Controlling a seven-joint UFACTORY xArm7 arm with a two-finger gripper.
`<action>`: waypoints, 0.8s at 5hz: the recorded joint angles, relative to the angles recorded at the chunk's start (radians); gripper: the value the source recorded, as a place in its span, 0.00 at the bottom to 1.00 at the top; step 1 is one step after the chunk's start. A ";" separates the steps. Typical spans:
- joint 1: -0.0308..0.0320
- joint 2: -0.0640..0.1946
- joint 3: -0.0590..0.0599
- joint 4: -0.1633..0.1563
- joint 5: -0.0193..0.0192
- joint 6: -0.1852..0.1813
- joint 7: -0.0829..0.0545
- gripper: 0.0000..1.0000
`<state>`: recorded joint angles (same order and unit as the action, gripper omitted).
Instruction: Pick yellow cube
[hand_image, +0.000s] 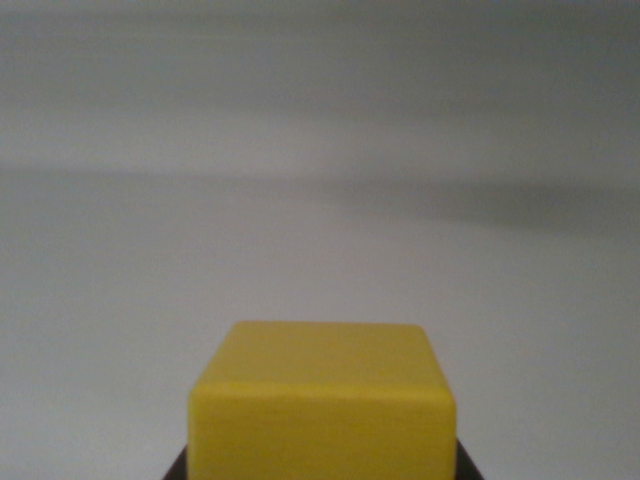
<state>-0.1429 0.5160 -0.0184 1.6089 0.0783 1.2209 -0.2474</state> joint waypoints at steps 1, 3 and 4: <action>0.0000 0.000 0.000 0.000 0.0000 0.000 0.000 1.00; -0.0003 -0.017 0.000 0.031 -0.0015 0.048 0.003 1.00; -0.0005 -0.033 -0.001 0.060 -0.0029 0.093 0.006 1.00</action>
<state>-0.1435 0.4833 -0.0192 1.6688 0.0753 1.3134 -0.2413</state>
